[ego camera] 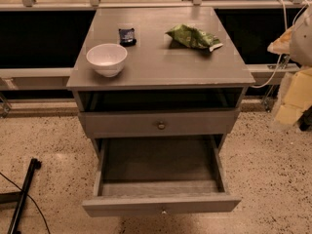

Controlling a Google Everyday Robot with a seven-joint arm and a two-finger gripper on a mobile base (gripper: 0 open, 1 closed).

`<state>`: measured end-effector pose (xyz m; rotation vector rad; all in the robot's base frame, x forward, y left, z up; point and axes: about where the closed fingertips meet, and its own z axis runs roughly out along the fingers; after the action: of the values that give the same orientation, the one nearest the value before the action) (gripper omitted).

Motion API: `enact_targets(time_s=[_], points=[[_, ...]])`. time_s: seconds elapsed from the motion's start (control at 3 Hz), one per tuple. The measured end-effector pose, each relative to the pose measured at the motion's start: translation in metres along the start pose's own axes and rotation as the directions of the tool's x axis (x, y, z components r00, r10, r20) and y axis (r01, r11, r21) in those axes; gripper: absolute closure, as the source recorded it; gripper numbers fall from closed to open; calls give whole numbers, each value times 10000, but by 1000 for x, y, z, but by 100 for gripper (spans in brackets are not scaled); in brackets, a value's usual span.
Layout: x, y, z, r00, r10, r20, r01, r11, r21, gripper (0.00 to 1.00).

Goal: Place green jalapeno chip bag into middle drawer

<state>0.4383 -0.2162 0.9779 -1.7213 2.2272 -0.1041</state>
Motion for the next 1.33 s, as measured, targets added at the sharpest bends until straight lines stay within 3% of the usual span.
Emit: enact_targets(time_s=[0.33, 0.67, 1.0, 1.33], points=[[0, 0, 0, 10000, -1, 1, 1, 10000, 1, 0], [-11, -20, 7, 9994, -205, 265, 203, 9998, 72, 0], [-51, -67, 37, 9911, -935, 943, 932, 9956, 74, 0], [-124, -131, 93, 9617, -1338, 2393, 1332, 9909, 186, 0]])
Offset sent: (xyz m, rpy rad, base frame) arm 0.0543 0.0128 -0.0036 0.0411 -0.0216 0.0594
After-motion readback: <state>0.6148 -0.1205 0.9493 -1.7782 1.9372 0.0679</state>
